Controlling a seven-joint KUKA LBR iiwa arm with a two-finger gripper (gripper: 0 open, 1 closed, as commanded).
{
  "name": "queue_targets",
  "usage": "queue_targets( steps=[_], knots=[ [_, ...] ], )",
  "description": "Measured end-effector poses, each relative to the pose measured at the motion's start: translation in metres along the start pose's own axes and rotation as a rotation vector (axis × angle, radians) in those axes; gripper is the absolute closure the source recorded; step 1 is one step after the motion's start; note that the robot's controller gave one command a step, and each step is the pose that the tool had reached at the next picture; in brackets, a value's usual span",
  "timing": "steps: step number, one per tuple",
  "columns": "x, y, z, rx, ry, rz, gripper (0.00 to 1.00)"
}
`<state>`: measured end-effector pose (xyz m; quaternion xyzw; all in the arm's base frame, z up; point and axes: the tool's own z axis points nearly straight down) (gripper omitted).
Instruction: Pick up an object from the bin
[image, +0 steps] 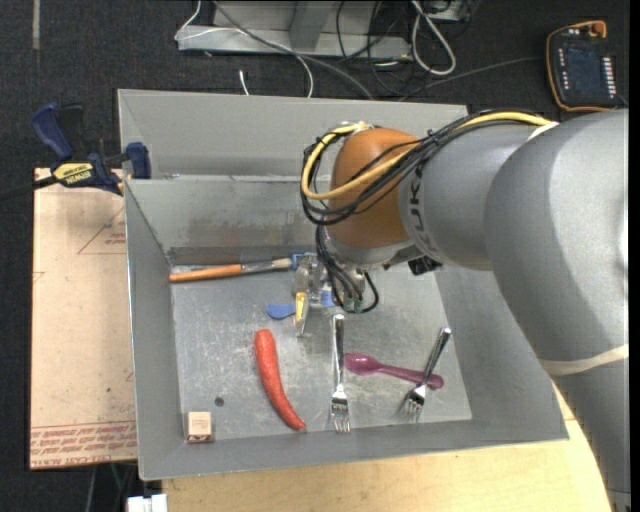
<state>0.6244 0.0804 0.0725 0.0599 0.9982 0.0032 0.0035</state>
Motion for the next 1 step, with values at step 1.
queue_targets(
  steps=[1],
  knots=[
    [0.0032,-0.0009,-0.0157,0.002,0.010,0.001,1.00]
  ],
)
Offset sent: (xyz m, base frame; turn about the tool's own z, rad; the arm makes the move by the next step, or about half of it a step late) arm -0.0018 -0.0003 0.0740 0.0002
